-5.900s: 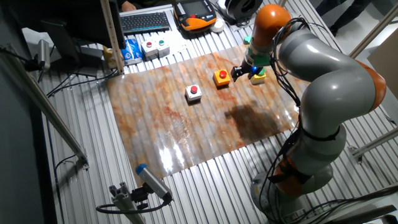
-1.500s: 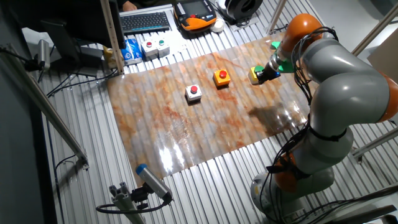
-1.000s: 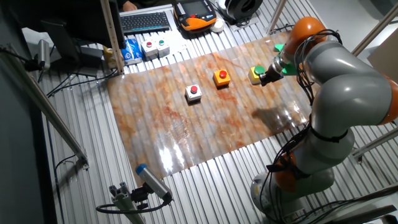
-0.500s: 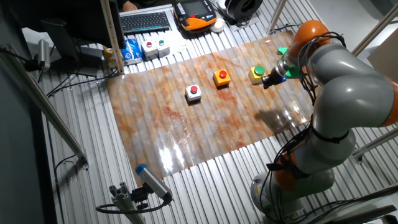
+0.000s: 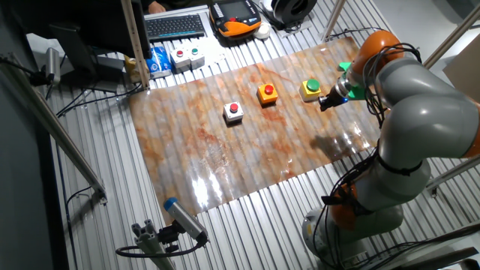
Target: Press three buttons from left to right in sequence
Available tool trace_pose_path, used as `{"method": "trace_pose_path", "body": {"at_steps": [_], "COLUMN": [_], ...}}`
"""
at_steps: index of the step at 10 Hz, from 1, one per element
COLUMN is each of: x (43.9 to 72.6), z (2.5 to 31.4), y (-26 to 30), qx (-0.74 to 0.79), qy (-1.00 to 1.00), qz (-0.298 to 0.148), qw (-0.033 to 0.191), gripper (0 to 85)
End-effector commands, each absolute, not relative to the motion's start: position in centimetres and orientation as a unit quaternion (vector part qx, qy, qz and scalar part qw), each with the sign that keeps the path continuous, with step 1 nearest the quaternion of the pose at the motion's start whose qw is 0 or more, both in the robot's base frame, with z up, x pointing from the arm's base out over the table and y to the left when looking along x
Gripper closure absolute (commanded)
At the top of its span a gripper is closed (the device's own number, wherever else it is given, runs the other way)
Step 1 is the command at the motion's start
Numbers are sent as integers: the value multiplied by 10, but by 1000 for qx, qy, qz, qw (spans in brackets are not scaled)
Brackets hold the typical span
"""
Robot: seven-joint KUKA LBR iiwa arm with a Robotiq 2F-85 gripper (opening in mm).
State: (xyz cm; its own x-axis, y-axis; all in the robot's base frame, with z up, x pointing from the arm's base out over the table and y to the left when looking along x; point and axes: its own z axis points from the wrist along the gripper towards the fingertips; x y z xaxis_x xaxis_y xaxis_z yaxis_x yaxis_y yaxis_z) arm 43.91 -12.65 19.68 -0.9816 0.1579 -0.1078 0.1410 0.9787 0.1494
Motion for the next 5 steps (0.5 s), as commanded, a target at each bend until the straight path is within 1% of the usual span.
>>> {"method": "trace_pose_path", "body": {"at_steps": [1,5], "x": [437,439], "z": [196,192], "y": [-127,-128], "qx": [75,79], "qy": [993,993], "qz": [71,71], "qw": [60,60], "gripper": [850,850]}}
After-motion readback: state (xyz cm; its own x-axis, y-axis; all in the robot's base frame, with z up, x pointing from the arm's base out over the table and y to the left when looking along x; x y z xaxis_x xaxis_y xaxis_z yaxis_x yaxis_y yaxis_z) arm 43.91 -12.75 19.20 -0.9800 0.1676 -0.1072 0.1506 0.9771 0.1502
